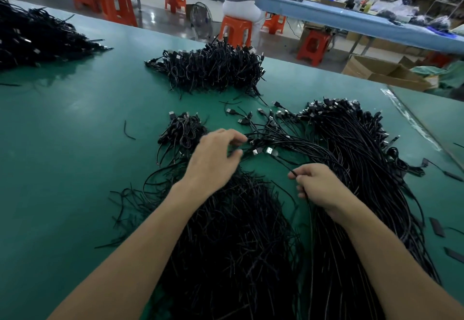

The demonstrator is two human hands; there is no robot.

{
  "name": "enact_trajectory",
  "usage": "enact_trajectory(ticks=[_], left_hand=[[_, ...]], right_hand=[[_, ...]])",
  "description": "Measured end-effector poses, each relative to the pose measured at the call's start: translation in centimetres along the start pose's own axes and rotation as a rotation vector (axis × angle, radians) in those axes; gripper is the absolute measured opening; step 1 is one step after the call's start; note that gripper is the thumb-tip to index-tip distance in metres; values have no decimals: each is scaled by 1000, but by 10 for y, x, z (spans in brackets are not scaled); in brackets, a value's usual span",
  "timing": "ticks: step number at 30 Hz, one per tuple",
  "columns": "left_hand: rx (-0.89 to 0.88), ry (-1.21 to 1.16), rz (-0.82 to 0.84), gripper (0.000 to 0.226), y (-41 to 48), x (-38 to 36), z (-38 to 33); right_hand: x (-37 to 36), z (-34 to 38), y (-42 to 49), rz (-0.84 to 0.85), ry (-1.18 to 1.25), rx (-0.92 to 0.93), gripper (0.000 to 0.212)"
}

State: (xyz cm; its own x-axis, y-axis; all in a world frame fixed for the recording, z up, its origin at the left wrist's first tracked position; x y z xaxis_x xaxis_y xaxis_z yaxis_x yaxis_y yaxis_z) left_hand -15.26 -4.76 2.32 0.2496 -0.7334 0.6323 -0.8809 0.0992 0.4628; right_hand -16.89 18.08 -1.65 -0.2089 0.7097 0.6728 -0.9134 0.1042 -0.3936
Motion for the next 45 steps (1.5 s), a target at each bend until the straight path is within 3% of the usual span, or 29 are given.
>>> enact_trajectory(ticks=[4,6,8,10,13,15,17,19,21,23,24,27,30,33,36,40,45], left_hand=[[-93,-62,224,63,0,-37,-24],[-137,-77,295,57,2,-49,-31],[-189,-113,299,39,4,-54,-36],[-197,-159,205,20,6,-48,-36],[9,-378,-113,27,8,-21,-17],[82,-387,-352,26,6,8,-3],[77,-221,-422,26,3,30,3],[39,-170,-282,26,1,36,2],[-8,-265,79,21,-6,18,-8],[-29,-303,396,20,-20,-2,-20],[-34,-291,451,23,-26,-7,-23],[-94,-264,404,33,-29,-9,-33],[-133,-298,303,36,-29,-6,-42],[-51,-306,191,57,-28,3,-36],[21,-376,301,69,-34,-4,-38],[26,-799,483,65,-49,-18,-69],[192,-1357,291,52,-45,-9,-77]], right_hand=[[1,37,-45,86,40,240,30],[-1,61,-78,145,29,403,21],[1,81,-112,199,62,557,28],[11,93,-136,236,178,678,34],[33,85,-135,220,393,640,32],[49,64,-115,48,386,513,38],[60,40,-93,-145,200,368,44],[60,19,-75,-244,-121,237,35],[45,4,-65,-203,-360,149,25],[22,0,-66,-76,-410,148,27],[10,5,-70,-5,-373,187,36],[-12,28,-86,86,-150,323,50],[-12,50,-99,-2,1,482,24],[2,61,-103,-150,100,552,10],[11,65,-104,-216,164,572,10],[14,69,-96,-154,344,538,17],[-17,67,-94,72,253,489,30]])
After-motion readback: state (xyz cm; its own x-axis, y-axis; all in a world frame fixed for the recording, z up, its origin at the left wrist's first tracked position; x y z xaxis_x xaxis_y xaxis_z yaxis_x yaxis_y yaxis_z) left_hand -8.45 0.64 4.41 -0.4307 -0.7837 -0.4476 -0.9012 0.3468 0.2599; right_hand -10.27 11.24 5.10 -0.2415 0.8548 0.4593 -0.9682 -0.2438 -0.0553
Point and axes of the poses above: each hand's wrist, its own y-axis towards the middle knuckle, its own x-axis out of the back of the hand, z = x × y, the point moved 8 cm from there along y, towards the middle knuckle, and after that the axes turned 11 degrees about -x, right-handed, at the moved point
